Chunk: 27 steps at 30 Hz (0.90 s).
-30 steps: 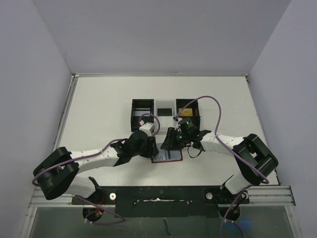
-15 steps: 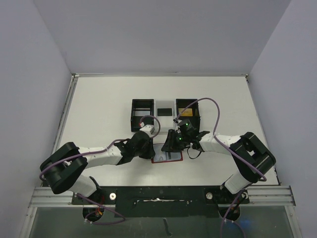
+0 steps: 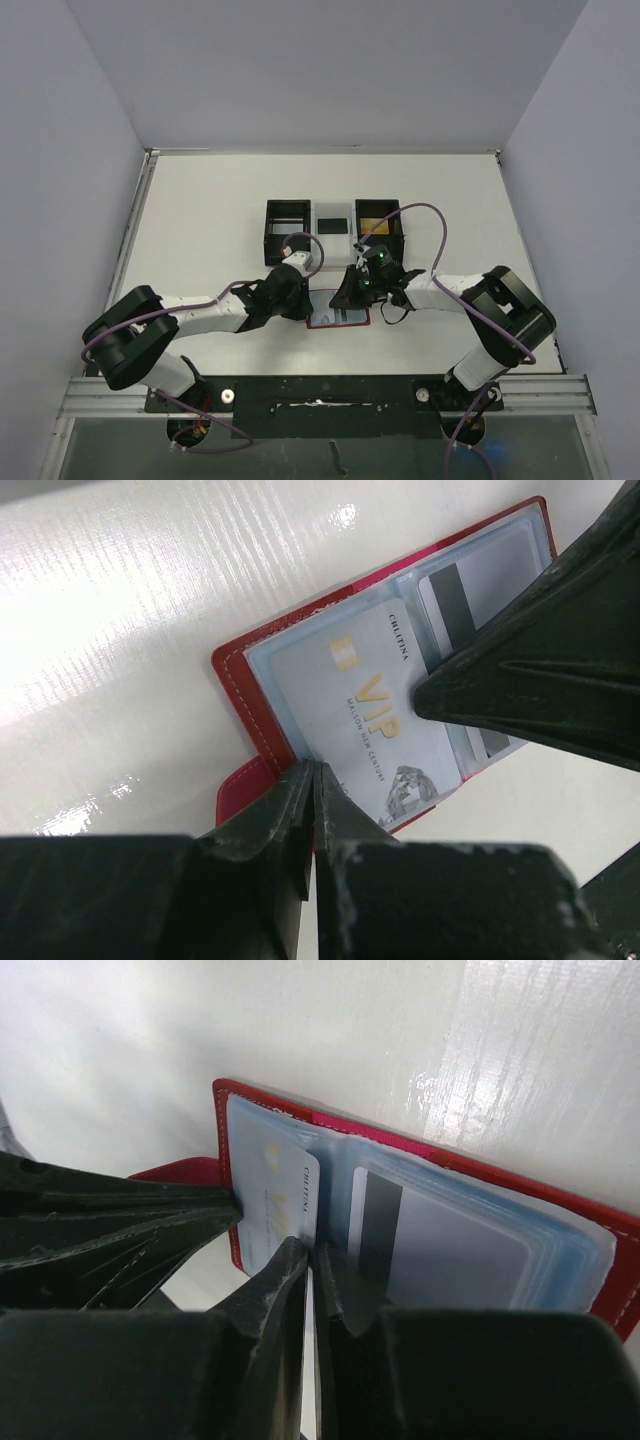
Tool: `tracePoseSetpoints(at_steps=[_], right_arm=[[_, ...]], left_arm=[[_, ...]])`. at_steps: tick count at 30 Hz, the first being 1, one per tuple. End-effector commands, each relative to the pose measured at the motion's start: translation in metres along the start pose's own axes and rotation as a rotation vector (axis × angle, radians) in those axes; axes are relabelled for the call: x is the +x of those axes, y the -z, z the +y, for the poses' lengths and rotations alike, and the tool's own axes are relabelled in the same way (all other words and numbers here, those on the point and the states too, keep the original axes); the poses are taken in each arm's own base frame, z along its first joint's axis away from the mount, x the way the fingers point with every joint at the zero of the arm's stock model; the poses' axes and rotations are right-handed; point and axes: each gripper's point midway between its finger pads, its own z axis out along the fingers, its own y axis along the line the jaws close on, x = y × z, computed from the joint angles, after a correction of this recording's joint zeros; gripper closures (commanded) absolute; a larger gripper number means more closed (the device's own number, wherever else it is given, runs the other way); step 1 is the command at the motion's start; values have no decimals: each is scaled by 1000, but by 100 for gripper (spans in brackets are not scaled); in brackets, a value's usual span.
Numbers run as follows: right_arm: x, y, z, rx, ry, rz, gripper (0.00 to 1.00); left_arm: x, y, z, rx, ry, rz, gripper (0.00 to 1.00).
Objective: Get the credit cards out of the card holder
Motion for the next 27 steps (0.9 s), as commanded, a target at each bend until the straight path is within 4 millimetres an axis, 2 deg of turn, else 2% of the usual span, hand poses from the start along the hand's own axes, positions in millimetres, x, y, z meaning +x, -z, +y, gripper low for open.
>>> tracePoseSetpoints(at_steps=[1,7,13,27], right_arm=[[-15,14,27,-162,19,-55,98],[-18,27,35,-266,31,-47,100],[-16,28,20,-221,17,-38,100],[-18,32,2,-186,-25,5,100]], left_arm=[[7,-4,15,-69,-10,24,98],[5,-3,18,-87,-12,19,100],[4,-2,19,-96,-11,13,100],[0,0,18,-94,-9,0,100]])
